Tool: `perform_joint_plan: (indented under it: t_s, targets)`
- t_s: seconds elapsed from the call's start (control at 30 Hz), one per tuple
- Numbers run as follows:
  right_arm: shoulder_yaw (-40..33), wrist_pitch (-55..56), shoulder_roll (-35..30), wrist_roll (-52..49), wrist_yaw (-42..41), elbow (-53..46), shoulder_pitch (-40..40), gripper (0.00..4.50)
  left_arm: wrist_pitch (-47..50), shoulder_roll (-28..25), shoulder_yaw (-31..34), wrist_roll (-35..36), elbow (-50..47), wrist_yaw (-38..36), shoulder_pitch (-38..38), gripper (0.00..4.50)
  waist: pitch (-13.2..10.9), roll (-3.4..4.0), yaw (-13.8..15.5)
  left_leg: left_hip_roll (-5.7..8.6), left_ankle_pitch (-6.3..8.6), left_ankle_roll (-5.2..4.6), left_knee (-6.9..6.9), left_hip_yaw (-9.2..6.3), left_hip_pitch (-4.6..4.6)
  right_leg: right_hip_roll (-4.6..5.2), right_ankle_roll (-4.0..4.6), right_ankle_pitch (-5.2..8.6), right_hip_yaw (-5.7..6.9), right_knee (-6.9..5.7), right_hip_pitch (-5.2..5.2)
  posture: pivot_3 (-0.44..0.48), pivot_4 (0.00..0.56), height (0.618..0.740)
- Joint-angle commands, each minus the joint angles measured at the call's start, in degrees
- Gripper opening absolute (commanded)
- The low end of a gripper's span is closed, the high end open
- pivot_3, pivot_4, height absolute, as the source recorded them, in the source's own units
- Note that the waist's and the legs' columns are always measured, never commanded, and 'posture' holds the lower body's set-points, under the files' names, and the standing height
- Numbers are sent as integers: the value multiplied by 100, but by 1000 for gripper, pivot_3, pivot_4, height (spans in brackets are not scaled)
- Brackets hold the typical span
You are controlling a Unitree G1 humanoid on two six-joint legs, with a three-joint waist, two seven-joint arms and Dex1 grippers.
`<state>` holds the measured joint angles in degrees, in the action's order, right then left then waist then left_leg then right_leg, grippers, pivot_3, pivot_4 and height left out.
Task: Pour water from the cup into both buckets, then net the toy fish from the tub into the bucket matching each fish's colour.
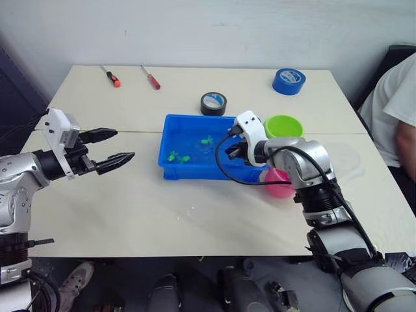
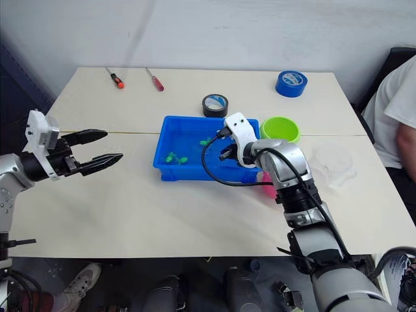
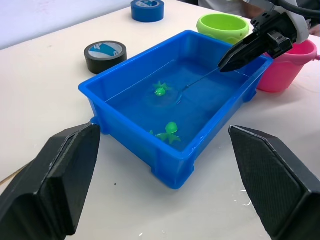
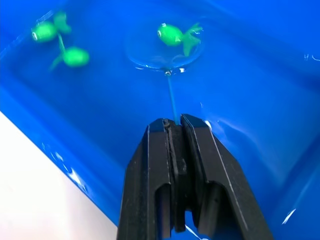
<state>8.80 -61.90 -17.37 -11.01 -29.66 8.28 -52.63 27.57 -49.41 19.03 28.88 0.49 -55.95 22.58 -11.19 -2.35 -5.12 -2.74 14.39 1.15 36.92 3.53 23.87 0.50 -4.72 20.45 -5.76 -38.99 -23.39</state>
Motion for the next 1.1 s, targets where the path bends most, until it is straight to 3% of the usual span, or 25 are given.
perform_joint_plan:
  t_s: [0.03, 0.5, 0.87, 1.1]
  targets:
    - [-236, 20, -56, -128, 29, -546, -55, 0, -71, -43, -3, 51, -84, -30, 138, 4470, 0, 0, 0, 0, 0, 0, 4, -1, 13, 0, 0, 0, 1, -4, -13, 0, 150, 734]
    - [-646, -448, -673, -707, -275, -2260, 634, 0, -315, 56, -381, -23, 476, -278, 775, 4470, 0, 0, 22, 0, -2, 2, 8, -4, 32, -2, 0, 0, 2, -6, -30, 0, 150, 734]
    - [-1014, -357, -713, -1068, -246, -2573, 867, 0, -443, 186, -611, -89, 739, -379, 1054, 4470, 0, 0, 20, 0, -2, 2, 9, 0, 31, -4, -1, 0, -1, -5, -30, 0, 150, 734]
    - [-1751, -172, -1431, -1070, -359, -2596, 996, 0, -517, 327, -797, -134, 971, -519, 1334, 4470, 0, 0, 31, 0, -2, 2, 12, -2, 32, -3, -1, 0, 0, -6, -29, 0, 150, 734]
